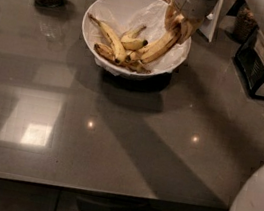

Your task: Pick banana from white bowl

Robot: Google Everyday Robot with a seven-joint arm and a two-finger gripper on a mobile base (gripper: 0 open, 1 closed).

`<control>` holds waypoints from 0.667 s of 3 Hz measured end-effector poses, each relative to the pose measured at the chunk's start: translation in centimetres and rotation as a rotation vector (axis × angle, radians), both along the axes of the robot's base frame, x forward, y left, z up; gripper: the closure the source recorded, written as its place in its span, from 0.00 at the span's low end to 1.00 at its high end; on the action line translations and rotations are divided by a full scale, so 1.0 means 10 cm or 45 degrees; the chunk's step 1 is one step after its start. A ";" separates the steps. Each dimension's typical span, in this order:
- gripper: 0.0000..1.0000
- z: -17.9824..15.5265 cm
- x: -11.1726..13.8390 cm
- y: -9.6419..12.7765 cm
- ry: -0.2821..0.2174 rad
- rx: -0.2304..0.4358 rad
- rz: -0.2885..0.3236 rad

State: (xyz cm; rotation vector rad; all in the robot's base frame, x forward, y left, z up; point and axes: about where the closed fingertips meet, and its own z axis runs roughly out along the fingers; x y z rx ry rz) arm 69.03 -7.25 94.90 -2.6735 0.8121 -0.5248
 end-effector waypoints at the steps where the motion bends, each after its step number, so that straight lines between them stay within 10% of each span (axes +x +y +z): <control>1: 1.00 0.17 -0.16 -0.18 0.034 0.136 -0.062; 2: 1.00 0.33 -0.45 -0.34 0.055 0.294 -0.085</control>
Offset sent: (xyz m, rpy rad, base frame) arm -0.0844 -0.0603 0.0561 0.3849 0.0643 -0.0947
